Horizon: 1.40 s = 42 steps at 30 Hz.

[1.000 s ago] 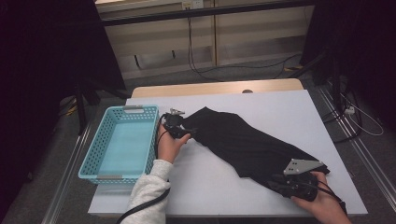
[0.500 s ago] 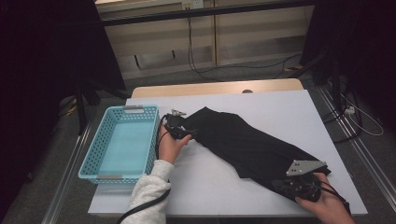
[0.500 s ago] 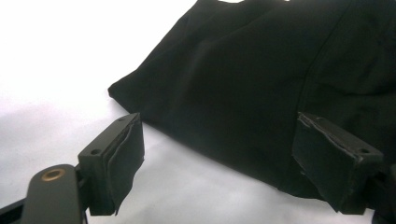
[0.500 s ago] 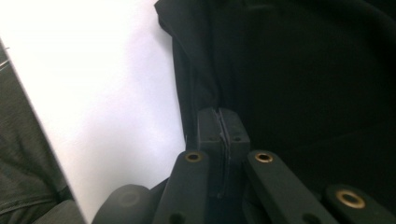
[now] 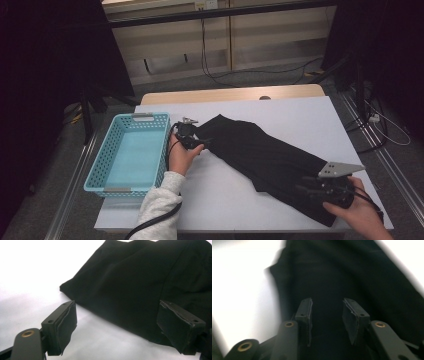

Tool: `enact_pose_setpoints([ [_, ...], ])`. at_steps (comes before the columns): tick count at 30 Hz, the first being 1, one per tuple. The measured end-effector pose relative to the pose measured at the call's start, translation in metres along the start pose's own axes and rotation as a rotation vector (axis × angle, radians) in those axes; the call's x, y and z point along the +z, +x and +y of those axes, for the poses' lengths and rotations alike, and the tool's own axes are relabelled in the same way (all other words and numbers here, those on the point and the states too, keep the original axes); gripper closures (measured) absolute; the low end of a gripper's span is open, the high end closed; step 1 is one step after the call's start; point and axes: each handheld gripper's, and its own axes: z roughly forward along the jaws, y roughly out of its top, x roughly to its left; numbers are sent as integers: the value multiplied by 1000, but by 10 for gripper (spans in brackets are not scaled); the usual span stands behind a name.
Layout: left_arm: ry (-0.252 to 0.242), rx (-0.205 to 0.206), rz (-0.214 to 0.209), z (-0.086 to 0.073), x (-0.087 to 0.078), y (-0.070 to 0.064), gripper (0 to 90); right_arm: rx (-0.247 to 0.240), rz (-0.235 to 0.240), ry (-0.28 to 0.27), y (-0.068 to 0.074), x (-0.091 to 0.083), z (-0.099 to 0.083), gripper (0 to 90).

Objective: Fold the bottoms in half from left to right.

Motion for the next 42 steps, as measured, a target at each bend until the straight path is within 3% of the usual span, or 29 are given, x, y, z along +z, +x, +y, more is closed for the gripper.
enact_pose_setpoints([
  [2,7,4,-7,0,-1,-1,169,39,-40,-26,-15,0,3,564],
  [4,9,13,-5,0,-1,-1,169,75,-95,-44,-28,0,7,523],
  [6,6,8,-10,-1,-2,-1,169,79,-136,-45,-41,2,10,535],
  [7,6,10,-6,-1,-2,-1,169,104,-155,-52,-48,5,11,529],
  [11,5,9,-11,-3,-3,-1,169,134,-217,-23,-70,19,14,551],
  [13,8,9,-11,-3,-4,-1,168,131,-222,-10,-74,23,14,552],
  [14,11,9,-11,-4,-4,0,166,156,-223,11,-79,30,13,542],
  [16,10,9,-8,-4,-4,1,166,155,-210,34,-81,35,12,558],
  [18,10,4,-5,-6,-5,2,167,164,-235,67,-84,39,10,565],
  [20,9,4,-3,-6,-5,2,166,180,-199,52,-86,39,9,621],
  [22,14,15,1,-7,-5,1,166,179,-196,54,-87,38,9,763],
  [23,15,15,-1,-7,-5,1,167,182,-158,57,-88,38,9,883],
  [26,8,17,3,-7,-5,-1,167,169,-161,63,-89,37,11,893],
  [29,9,21,5,-7,-4,-1,167,166,-194,36,-95,36,14,890],
  [30,12,15,-1,-7,-4,-2,168,181,-199,26,-97,36,14,852],
  [31,14,22,2,-7,-4,-2,167,192,-207,25,-99,38,13,755],
  [32,15,24,-1,-7,-3,-2,167,181,-247,29,-99,38,12,727],
  [34,10,20,-5,-7,-3,-2,167,175,-261,28,-98,33,10,699],
  [35,13,24,-2,-7,-3,-2,167,178,-266,1,-97,28,10,712],
  [39,16,24,-5,-8,-4,-2,167,192,-209,-40,-92,12,6,747],
  [42,16,22,-5,-8,-4,-2,167,178,-218,22,-91,16,-1,737],
])
